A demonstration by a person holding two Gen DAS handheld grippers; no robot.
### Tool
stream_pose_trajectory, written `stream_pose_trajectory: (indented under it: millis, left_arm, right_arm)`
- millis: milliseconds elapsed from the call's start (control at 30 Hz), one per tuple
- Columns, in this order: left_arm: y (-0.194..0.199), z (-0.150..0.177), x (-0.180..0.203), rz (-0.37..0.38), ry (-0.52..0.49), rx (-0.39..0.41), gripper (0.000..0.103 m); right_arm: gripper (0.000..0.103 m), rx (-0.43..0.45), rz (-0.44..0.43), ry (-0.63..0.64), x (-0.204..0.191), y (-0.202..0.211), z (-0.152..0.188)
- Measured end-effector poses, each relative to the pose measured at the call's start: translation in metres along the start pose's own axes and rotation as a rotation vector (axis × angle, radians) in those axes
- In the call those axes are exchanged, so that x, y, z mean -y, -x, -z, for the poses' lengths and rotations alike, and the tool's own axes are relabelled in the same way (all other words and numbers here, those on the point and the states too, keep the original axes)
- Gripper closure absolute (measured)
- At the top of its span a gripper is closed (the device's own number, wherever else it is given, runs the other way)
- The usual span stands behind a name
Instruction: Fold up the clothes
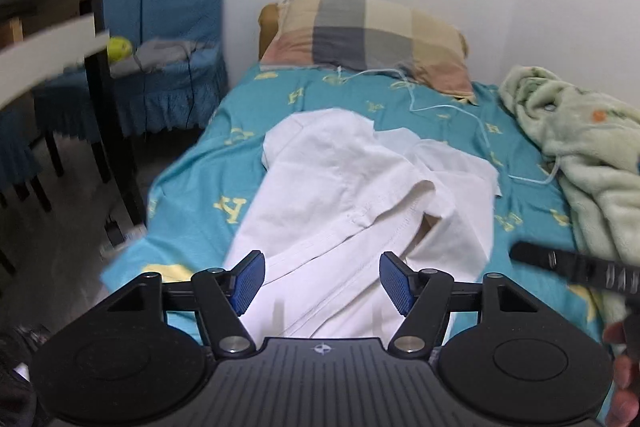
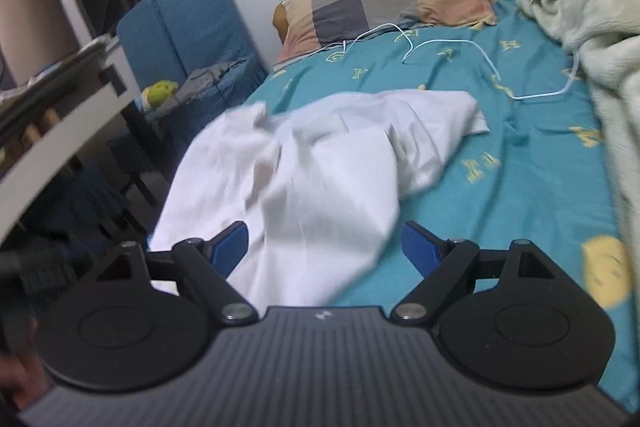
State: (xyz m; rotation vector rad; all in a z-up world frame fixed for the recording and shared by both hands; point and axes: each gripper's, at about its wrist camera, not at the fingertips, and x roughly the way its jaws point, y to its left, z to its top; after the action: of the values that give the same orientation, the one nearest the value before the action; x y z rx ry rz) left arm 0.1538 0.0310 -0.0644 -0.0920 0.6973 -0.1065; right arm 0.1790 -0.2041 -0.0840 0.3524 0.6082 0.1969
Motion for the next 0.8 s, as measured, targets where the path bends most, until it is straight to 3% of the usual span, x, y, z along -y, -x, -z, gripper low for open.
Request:
stream_pose_trajectory:
  millis: [233, 267, 333, 400, 433, 467, 600, 800]
  left_arm:
    - [-0.028, -0.002, -0.029, 0.047, 0.183, -0.004, 0.037]
    - [-0.029, -0.003, -0.034, 0.055, 0.202, 0.003, 0.037]
    - [-0.032, -0.005, -0.041, 0.049, 0.225, 0.015, 0.037]
    - [-0.036, -0.006, -0.047, 0.057, 0.241, 0.017, 0.037]
    - [-0.037, -0.006, -0.05, 0.061, 0.255, 0.016, 0.037]
    - [-0.036, -0.007, -0.053, 0.072, 0.267, 0.018, 0.037]
    - [-0.031, -0.009, -0.06, 0.105, 0.295, 0.033, 0.037]
    - [-0.01, -0.008, -0.056, 0.144, 0.277, 0.053, 0.037]
  right_arm:
    - [0.02, 0.016, 0.021, -0.043, 0.0, -0.117, -0.062]
    - [0.028, -0.006, 0.037, -0.04, 0.0, -0.136, -0.065]
    - [0.033, -0.065, 0.079, -0.03, 0.001, -0.172, -0.067]
    - [0.053, -0.119, 0.124, -0.029, 0.005, -0.196, -0.062]
    - [0.074, -0.129, 0.136, -0.024, 0.006, -0.198, -0.06]
    - [0.088, -0.126, 0.141, -0.015, 0.006, -0.194, -0.057]
    - [0.095, -0.117, 0.112, 0.024, 0.006, -0.16, -0.054]
    - [0.096, -0.137, 0.088, 0.084, 0.011, -0.058, -0.037]
